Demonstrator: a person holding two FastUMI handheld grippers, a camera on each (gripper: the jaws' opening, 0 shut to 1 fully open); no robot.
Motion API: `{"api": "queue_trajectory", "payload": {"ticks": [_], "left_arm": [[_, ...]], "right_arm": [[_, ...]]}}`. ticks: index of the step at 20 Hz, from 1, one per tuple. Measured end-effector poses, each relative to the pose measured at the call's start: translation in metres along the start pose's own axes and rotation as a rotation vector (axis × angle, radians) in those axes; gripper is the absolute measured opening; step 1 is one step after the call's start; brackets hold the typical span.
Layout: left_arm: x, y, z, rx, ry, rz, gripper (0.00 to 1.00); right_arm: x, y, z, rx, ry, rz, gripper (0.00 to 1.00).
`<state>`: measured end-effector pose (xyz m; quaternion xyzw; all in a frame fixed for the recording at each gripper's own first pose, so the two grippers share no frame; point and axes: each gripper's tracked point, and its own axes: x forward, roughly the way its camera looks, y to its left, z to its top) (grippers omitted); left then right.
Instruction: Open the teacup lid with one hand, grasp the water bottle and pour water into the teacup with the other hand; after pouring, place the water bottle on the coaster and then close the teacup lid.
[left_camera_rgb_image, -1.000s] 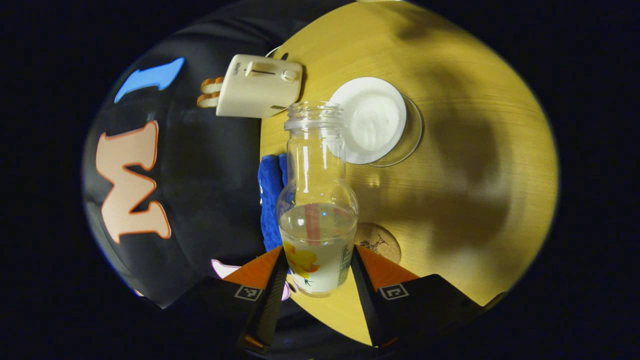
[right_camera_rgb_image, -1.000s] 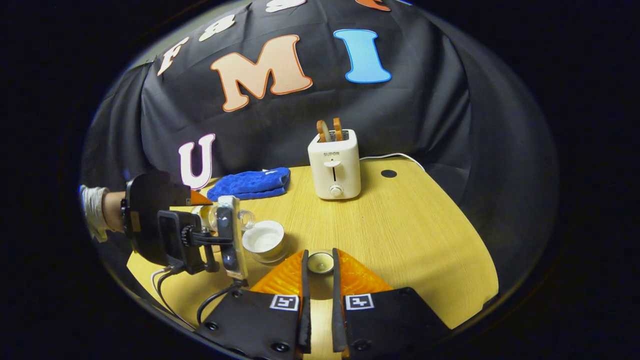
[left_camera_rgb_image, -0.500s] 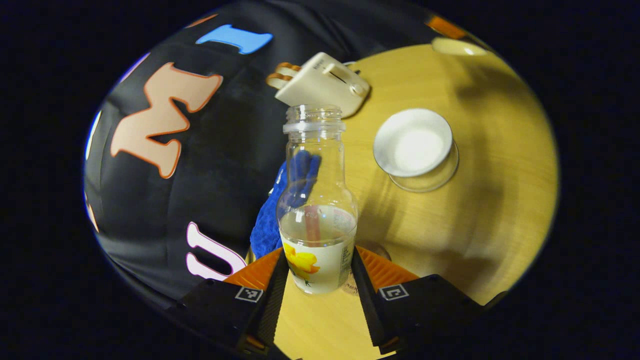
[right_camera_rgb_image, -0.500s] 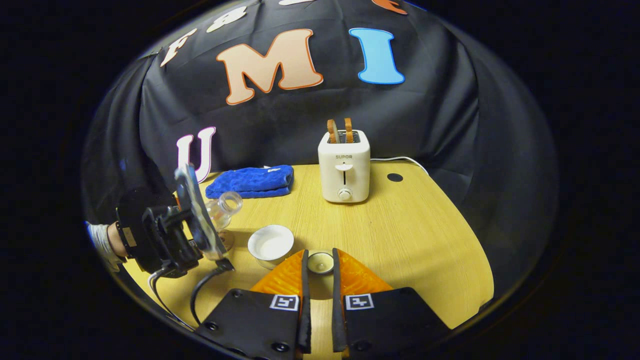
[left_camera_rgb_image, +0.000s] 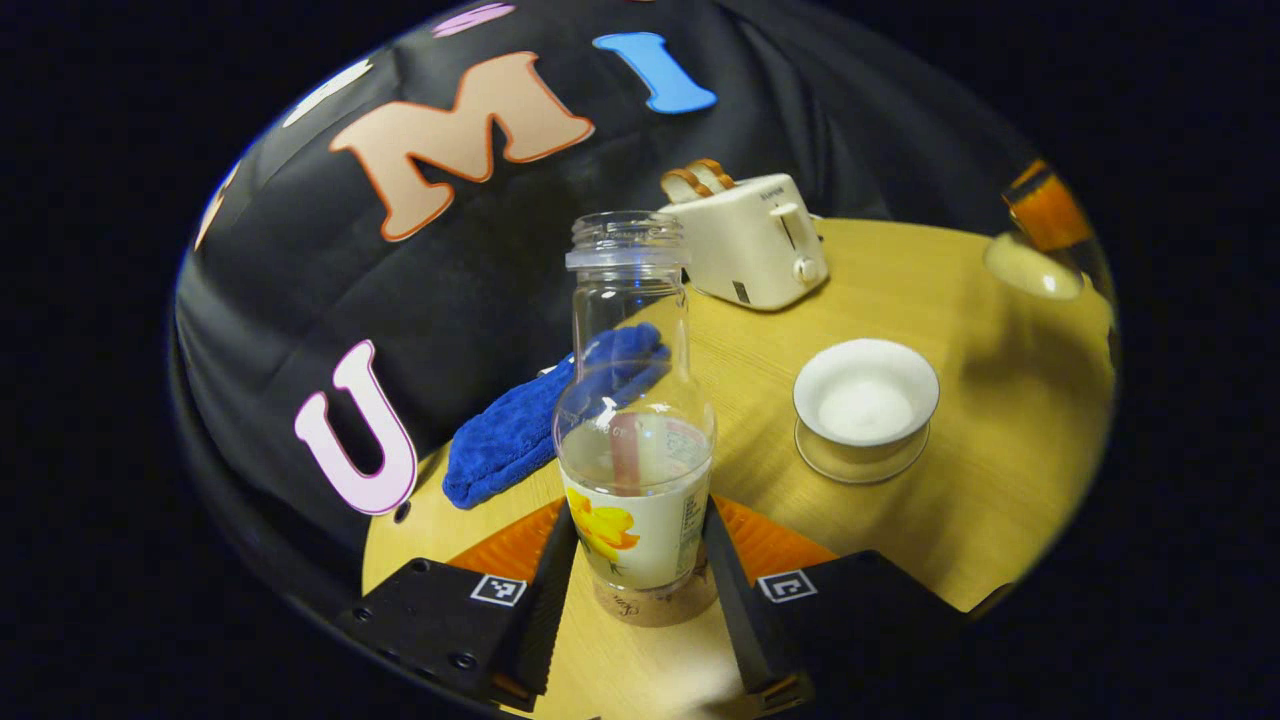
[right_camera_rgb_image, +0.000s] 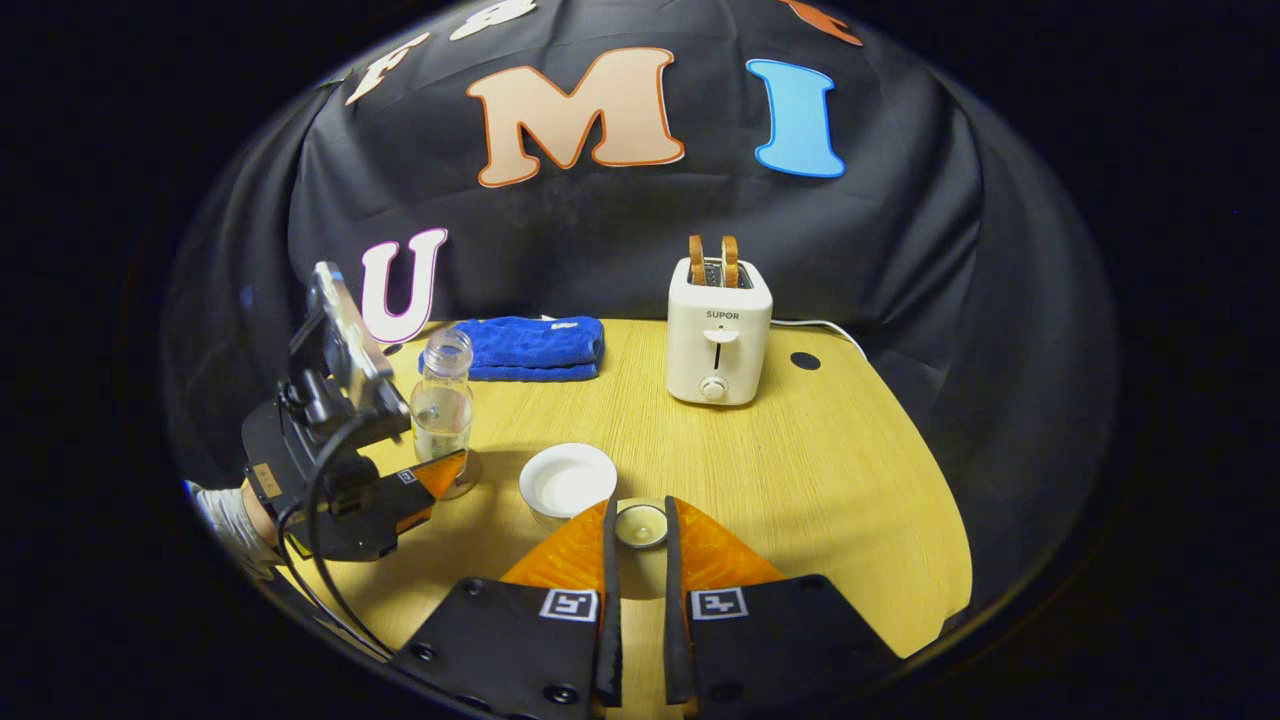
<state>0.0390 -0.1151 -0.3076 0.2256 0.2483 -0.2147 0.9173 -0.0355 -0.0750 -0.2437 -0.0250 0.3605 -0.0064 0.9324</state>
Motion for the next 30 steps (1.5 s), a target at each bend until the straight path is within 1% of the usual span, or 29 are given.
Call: {"api": "queue_trajectory", "payload": {"ticks": [1, 2, 3, 4, 5, 6, 8, 9, 10, 14, 15, 16, 20, 21, 22, 23, 24, 25, 27, 30], "left_arm": [[0.002, 0.003, 0.001, -0.023, -0.014, 0.004, 0.69], [0.002, 0.004, 0.000, -0.043, -0.013, 0.012, 0.68], [0.003, 0.004, -0.001, -0.064, -0.019, 0.011, 0.69], [0.004, 0.004, 0.000, -0.091, -0.033, 0.004, 0.68], [0.004, 0.004, -0.002, -0.122, -0.038, 0.002, 0.68], [0.004, 0.004, -0.003, -0.159, -0.046, -0.004, 0.69], [0.005, 0.003, -0.008, -0.227, -0.041, -0.007, 0.69], [0.002, 0.004, -0.010, -0.247, -0.044, -0.004, 0.68], [0.006, 0.005, -0.013, -0.261, -0.051, 0.003, 0.70], [0.002, 0.007, -0.020, -0.286, -0.035, 0.012, 0.71], [0.001, 0.008, -0.025, -0.293, -0.027, 0.019, 0.70], [-0.001, 0.009, -0.028, -0.301, -0.018, 0.023, 0.73], [-0.005, 0.009, -0.037, -0.320, 0.004, 0.019, 0.76], [-0.006, 0.007, -0.037, -0.323, 0.006, 0.016, 0.79], [-0.007, 0.008, -0.036, -0.324, 0.005, 0.016, 0.82], [-0.009, 0.008, -0.036, -0.325, 0.006, 0.018, 0.89], [-0.010, 0.008, -0.037, -0.325, 0.008, 0.021, 0.94], [-0.016, 0.010, -0.036, -0.325, 0.008, 0.024, 0.98], [-0.025, 0.011, -0.035, -0.323, 0.004, 0.028, 0.97], [-0.043, 0.014, -0.038, -0.314, 0.006, 0.029, 0.97]], "right_arm": [[-0.001, 0.001, 0.000, -0.007, 0.003, -0.005, 0.17], [-0.002, 0.003, 0.000, -0.013, 0.006, -0.008, 0.19], [-0.001, 0.005, 0.000, -0.016, 0.010, -0.008, 0.17], [-0.002, 0.009, 0.000, -0.023, 0.015, -0.006, 0.19], [-0.001, 0.012, 0.000, -0.034, 0.017, -0.005, 0.19], [-0.001, 0.016, 0.001, -0.047, 0.018, -0.003, 0.17], [-0.003, 0.023, 0.001, -0.065, 0.019, 0.004, 0.17], [-0.004, 0.026, 0.002, -0.070, 0.019, 0.008, 0.17], [-0.004, 0.030, 0.003, -0.073, 0.019, 0.011, 0.17], [-0.003, 0.038, 0.006, -0.070, 0.017, 0.022, 0.17], [-0.002, 0.040, 0.004, -0.070, 0.016, 0.027, 0.21], [-0.002, 0.042, 0.005, -0.073, 0.015, 0.029, 0.18], [-0.001, 0.049, 0.005, -0.072, 0.012, 0.045, 0.19], [0.000, 0.050, 0.006, -0.070, 0.009, 0.047, 0.19], [0.001, 0.051, 0.006, -0.067, 0.007, 0.050, 0.21], [0.003, 0.052, 0.007, -0.065, 0.004, 0.054, 0.18], [0.005, 0.054, 0.009, -0.063, 0.000, 0.057, 0.21], [0.008, 0.055, 0.010, -0.059, -0.004, 0.062, 0.18], [0.013, 0.059, 0.014, -0.046, -0.014, 0.074, 0.18], [0.025, 0.063, 0.018, -0.026, -0.026, 0.088, 0.23]]}}
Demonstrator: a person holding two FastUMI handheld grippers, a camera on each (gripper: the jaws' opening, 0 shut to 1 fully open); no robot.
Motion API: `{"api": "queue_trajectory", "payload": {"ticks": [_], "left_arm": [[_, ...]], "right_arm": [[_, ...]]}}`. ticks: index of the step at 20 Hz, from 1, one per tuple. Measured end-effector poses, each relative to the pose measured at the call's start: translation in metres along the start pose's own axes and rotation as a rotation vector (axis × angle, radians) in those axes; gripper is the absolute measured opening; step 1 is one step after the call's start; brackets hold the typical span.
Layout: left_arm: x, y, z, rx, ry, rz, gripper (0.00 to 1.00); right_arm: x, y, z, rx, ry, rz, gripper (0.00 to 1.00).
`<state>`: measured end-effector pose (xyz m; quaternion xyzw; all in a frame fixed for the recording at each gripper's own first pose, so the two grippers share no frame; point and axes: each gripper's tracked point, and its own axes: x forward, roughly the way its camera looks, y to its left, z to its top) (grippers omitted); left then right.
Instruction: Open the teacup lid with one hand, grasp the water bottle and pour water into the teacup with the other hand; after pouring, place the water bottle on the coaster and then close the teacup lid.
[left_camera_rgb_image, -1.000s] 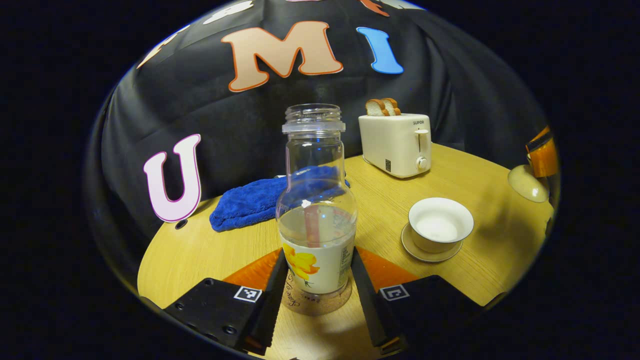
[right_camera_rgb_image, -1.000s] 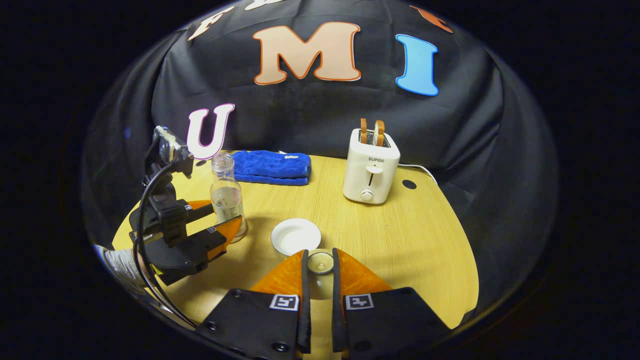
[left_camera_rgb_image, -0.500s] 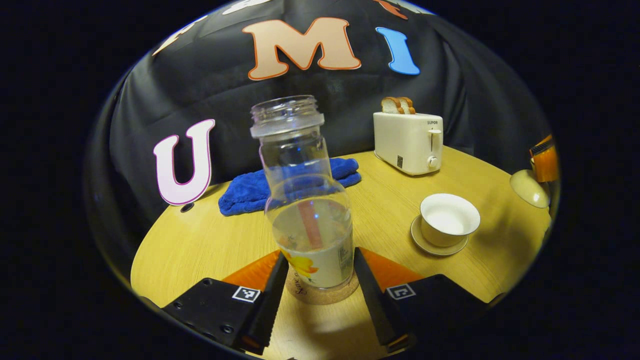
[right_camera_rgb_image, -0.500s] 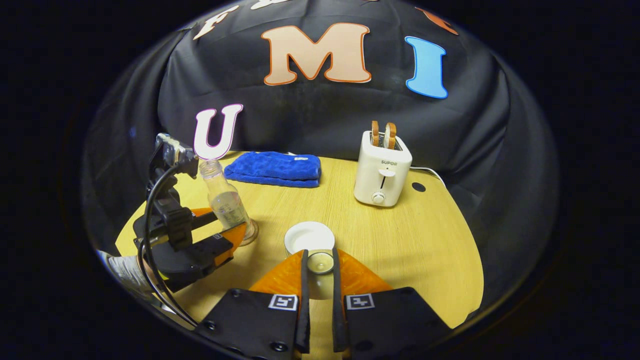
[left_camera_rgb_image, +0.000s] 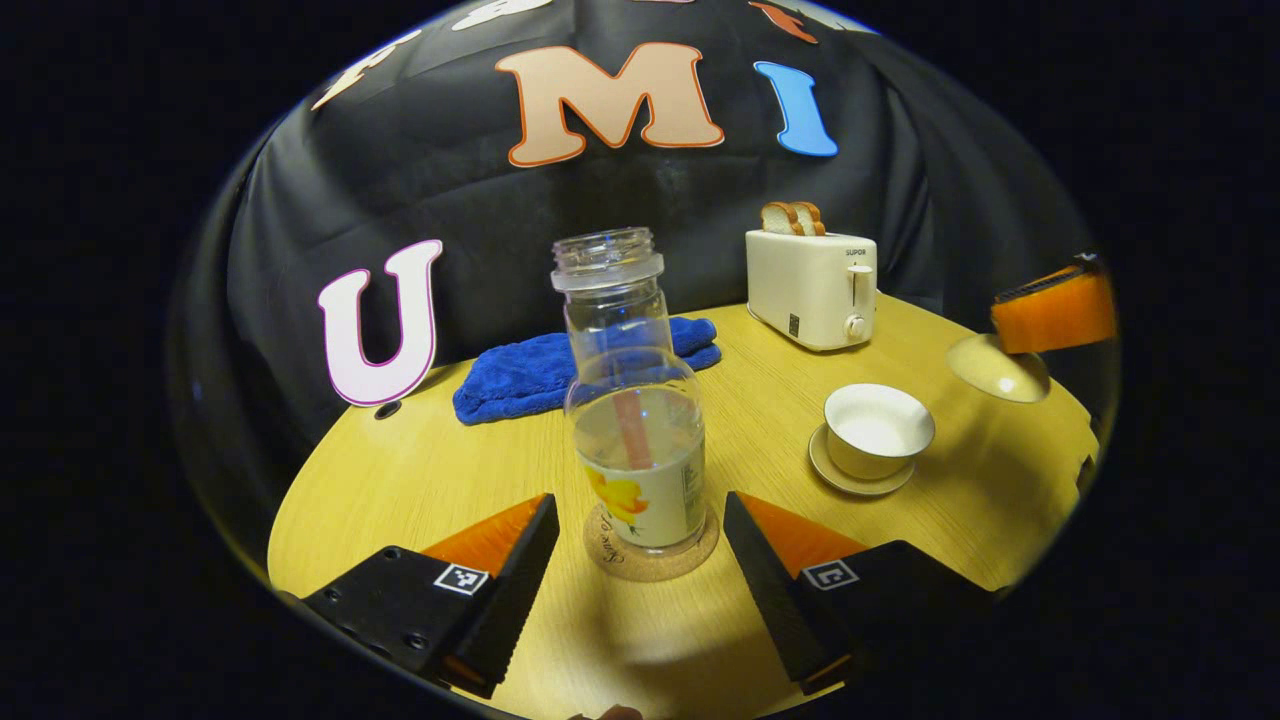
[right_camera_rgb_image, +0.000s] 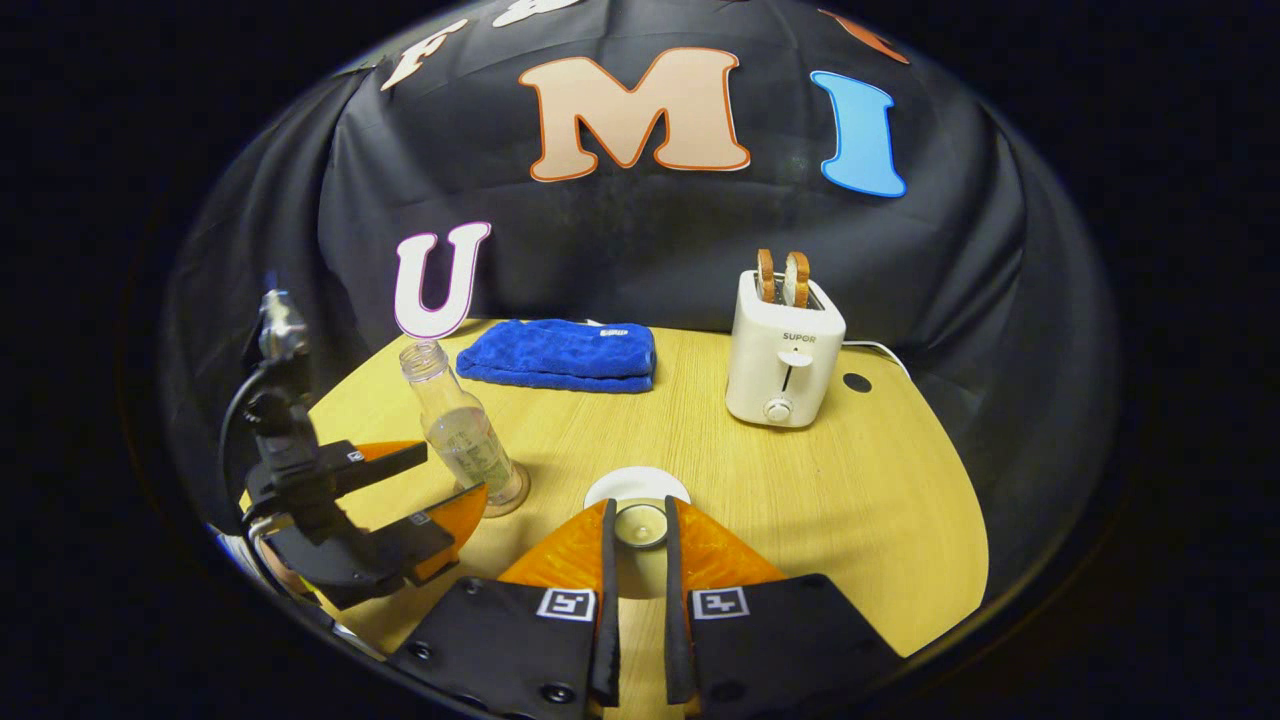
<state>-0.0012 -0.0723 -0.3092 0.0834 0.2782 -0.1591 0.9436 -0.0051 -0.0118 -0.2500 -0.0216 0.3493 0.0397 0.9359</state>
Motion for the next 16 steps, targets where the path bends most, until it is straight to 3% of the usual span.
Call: {"api": "queue_trajectory", "payload": {"ticks": [16], "left_arm": [[-0.087, 0.039, 0.034, 0.072, -0.051, 0.106, 0.96]], "right_arm": [[0.076, -0.005, -0.006, 0.053, -0.031, 0.028, 0.21]]}}
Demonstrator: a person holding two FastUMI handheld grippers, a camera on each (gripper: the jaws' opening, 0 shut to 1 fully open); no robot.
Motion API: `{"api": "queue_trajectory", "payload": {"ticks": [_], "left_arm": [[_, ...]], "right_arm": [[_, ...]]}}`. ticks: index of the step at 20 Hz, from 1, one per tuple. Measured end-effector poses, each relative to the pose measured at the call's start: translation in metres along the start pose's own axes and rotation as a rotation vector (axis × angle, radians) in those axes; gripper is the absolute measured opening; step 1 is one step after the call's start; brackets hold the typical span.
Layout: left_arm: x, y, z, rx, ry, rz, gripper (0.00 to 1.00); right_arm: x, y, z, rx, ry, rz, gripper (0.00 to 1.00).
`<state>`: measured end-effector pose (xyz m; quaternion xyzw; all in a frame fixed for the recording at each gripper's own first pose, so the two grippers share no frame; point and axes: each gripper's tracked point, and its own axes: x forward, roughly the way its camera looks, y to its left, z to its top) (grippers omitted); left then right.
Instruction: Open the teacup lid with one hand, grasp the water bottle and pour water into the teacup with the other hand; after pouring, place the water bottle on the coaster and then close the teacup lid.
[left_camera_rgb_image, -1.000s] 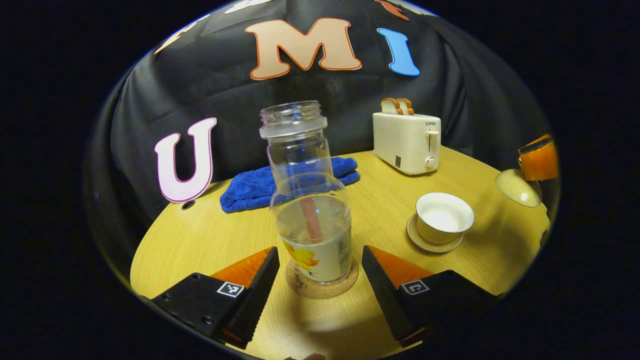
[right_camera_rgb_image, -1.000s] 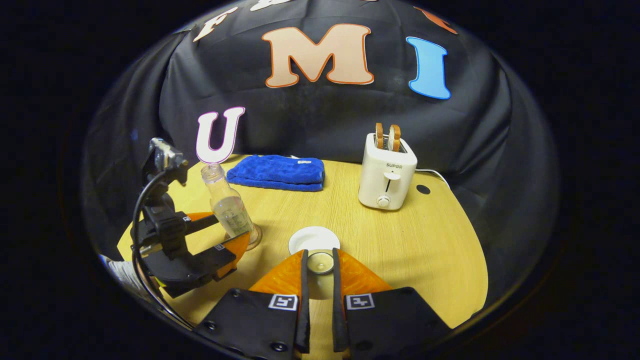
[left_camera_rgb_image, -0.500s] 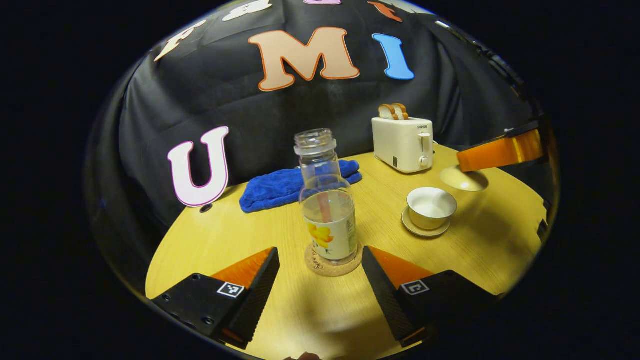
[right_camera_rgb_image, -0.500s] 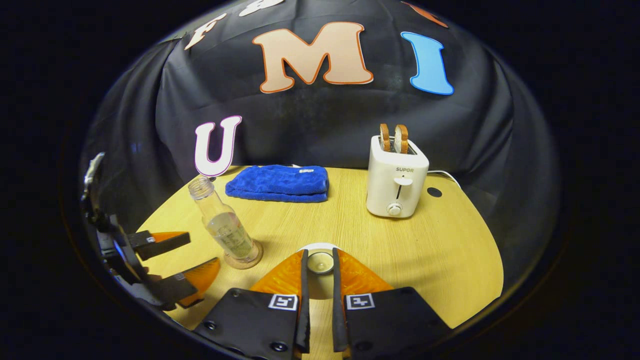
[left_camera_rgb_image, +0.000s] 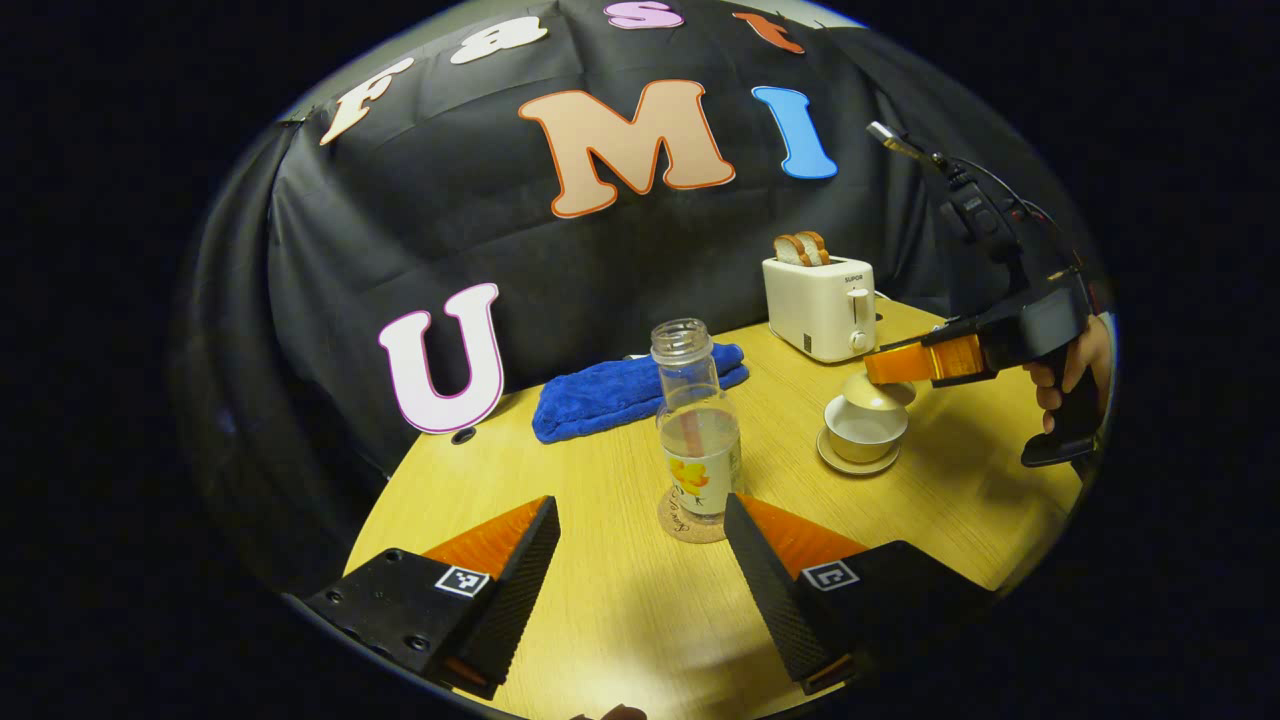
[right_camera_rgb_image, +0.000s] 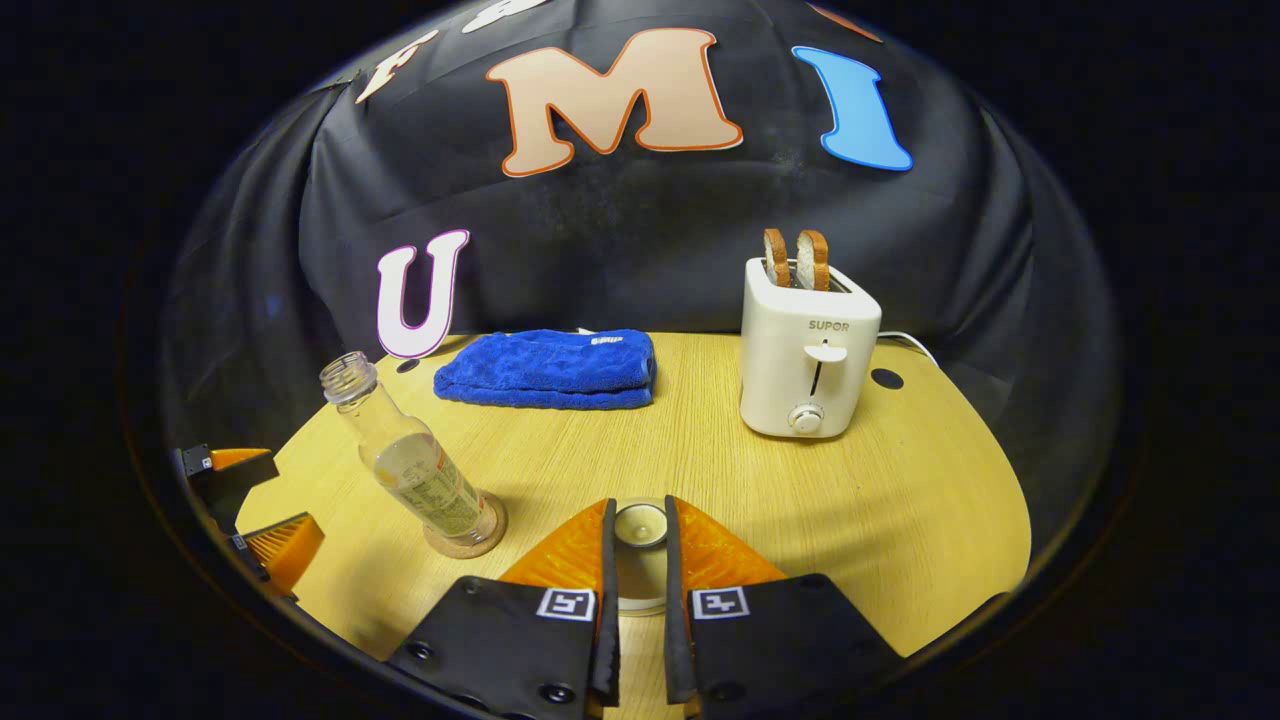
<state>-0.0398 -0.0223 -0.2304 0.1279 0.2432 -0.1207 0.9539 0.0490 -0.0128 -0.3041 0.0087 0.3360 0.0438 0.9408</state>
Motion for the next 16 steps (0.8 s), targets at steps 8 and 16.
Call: {"api": "queue_trajectory", "payload": {"ticks": [8, 16], "left_arm": [[-0.013, 0.013, -0.003, -0.005, 0.018, 0.041, 0.97], [-0.018, 0.023, -0.004, -0.030, 0.018, 0.062, 0.97]], "right_arm": [[0.016, 0.003, -0.018, 0.000, 0.013, 0.003, 0.21], [0.018, 0.004, -0.029, -0.011, 0.010, -0.008, 0.22]]}}
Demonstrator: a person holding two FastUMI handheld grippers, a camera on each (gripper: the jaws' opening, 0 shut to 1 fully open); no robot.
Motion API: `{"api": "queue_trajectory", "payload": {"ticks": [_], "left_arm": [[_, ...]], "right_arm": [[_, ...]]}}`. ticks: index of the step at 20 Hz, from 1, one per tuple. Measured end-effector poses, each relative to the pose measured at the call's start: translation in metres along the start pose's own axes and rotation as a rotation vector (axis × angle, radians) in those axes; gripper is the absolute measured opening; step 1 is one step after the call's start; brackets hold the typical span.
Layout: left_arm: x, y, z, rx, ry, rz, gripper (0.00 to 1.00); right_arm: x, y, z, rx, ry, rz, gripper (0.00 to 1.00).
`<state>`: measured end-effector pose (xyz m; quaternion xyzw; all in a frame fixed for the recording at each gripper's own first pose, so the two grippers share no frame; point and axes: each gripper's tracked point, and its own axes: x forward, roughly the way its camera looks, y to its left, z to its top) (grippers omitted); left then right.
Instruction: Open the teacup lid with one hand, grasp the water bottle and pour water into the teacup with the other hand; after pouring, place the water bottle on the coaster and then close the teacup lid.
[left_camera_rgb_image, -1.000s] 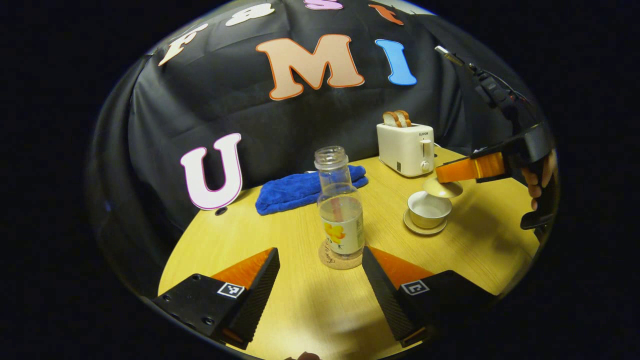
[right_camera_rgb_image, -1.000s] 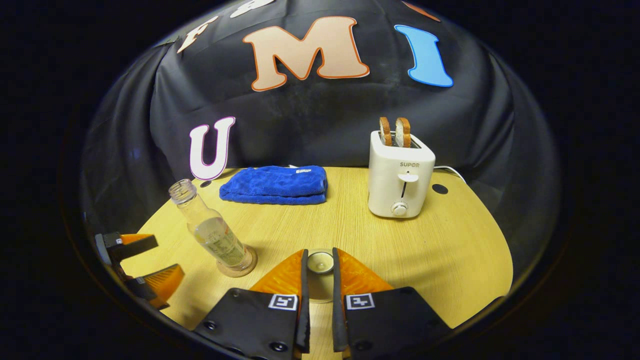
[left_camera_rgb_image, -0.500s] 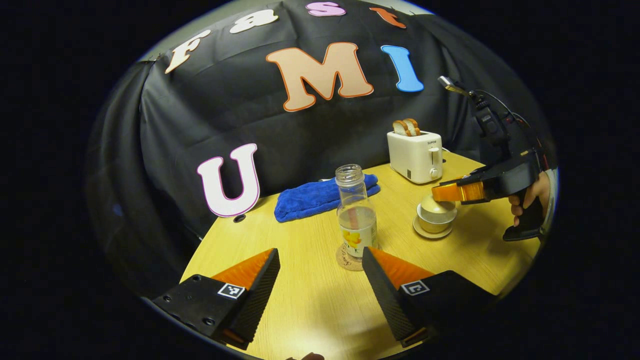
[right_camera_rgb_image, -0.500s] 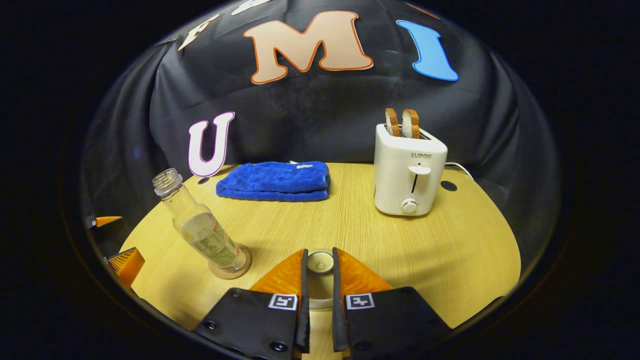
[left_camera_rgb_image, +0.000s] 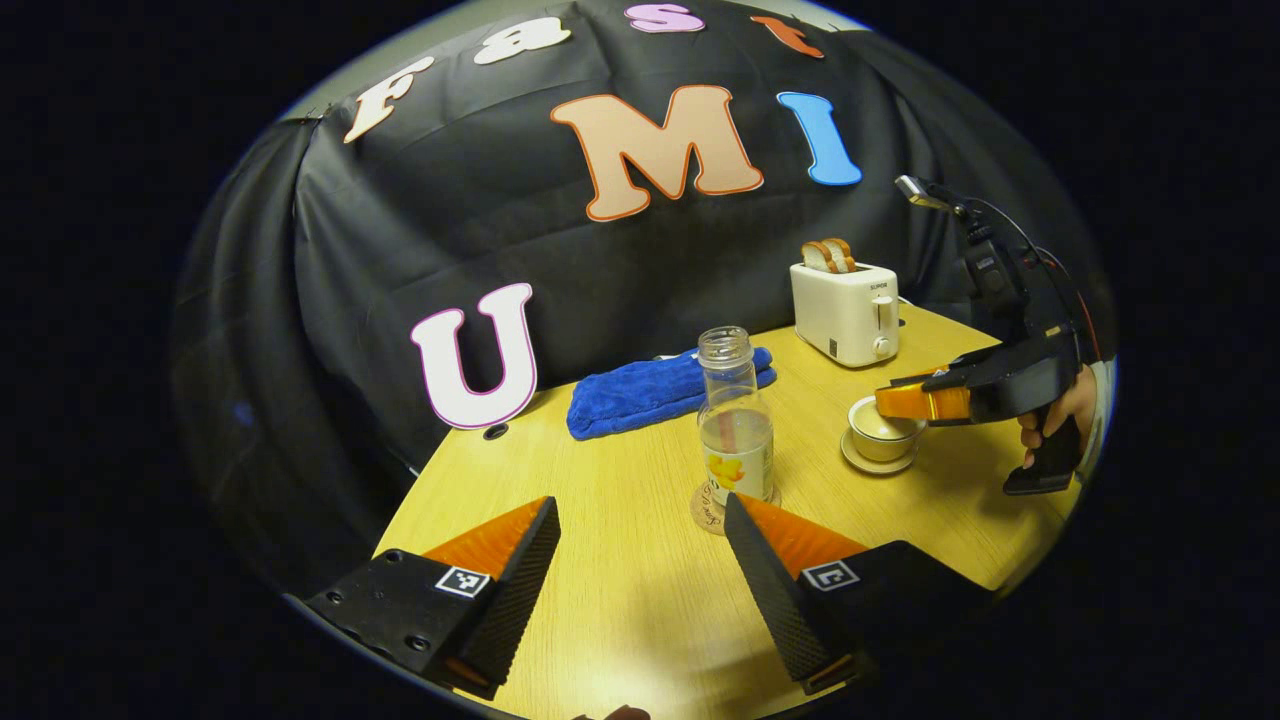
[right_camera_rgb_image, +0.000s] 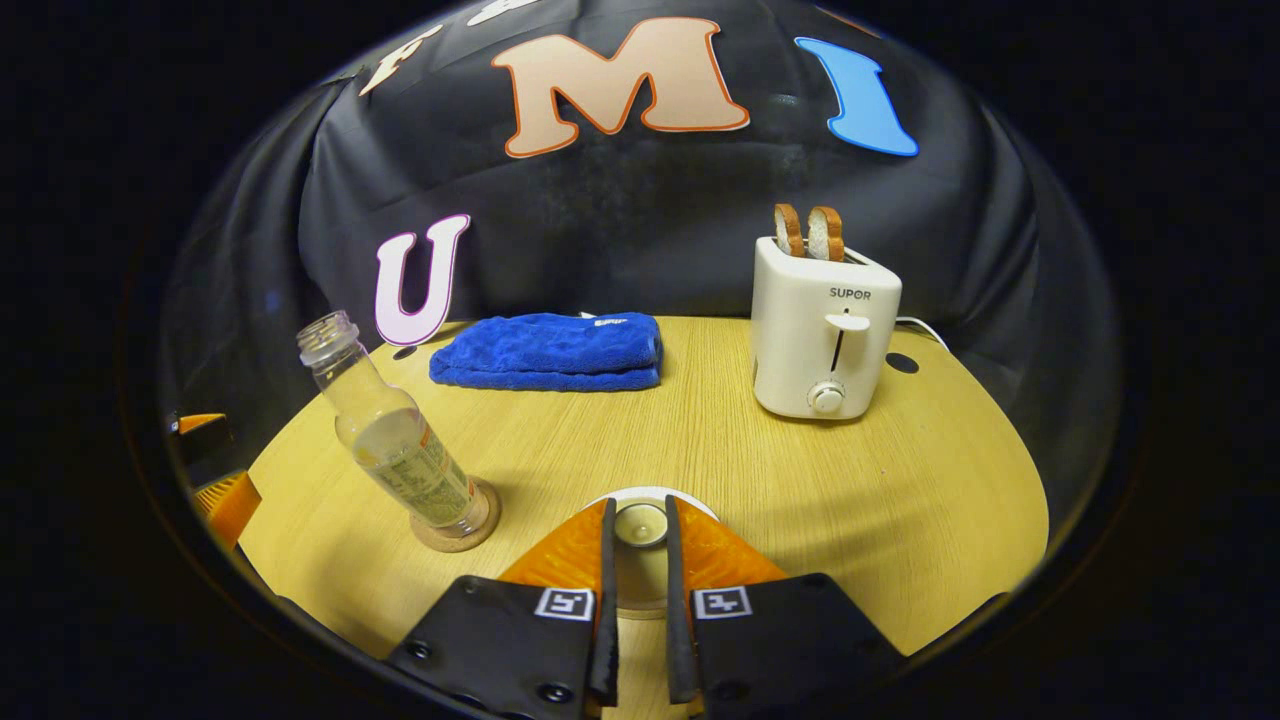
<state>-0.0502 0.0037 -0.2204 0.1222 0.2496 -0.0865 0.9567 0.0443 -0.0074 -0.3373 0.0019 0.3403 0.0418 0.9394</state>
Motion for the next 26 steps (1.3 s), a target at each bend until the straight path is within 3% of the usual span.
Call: {"api": "queue_trajectory", "payload": {"ticks": [1, 6, 11, 14, 20, 21, 22, 26], "left_arm": [[0.001, 0.001, 0.001, -0.006, -0.002, 0.001, 0.97], [0.002, 0.002, 0.010, -0.039, -0.018, -0.003, 0.97], [0.007, 0.000, 0.029, -0.075, -0.051, -0.020, 0.96], [0.012, 0.000, 0.050, -0.086, -0.089, -0.031, 0.97], [0.018, -0.003, 0.099, -0.123, -0.172, -0.050, 0.96], [0.018, -0.004, 0.104, -0.123, -0.179, -0.055, 0.92], [0.017, -0.004, 0.108, -0.124, -0.185, -0.057, 0.96], [0.009, 0.000, 0.121, -0.128, -0.218, -0.046, 0.96]], "right_arm": [[-0.001, 0.001, -0.001, -0.003, -0.002, -0.002, 0.21], [-0.005, 0.003, 0.001, -0.002, -0.009, 0.012, 0.35], [-0.026, 0.010, 0.027, -0.013, -0.100, 0.028, 0.95], [-0.048, 0.014, 0.044, -0.012, -0.153, 0.034, 0.99], [-0.110, 0.007, 0.093, -0.014, -0.304, 0.011, 0.96], [-0.118, 0.005, 0.101, -0.008, -0.324, 0.011, 0.95], [-0.125, 0.002, 0.109, 0.003, -0.348, 0.008, 0.96], [-0.150, -0.016, 0.125, 0.015, -0.391, -0.029, 0.97]]}}
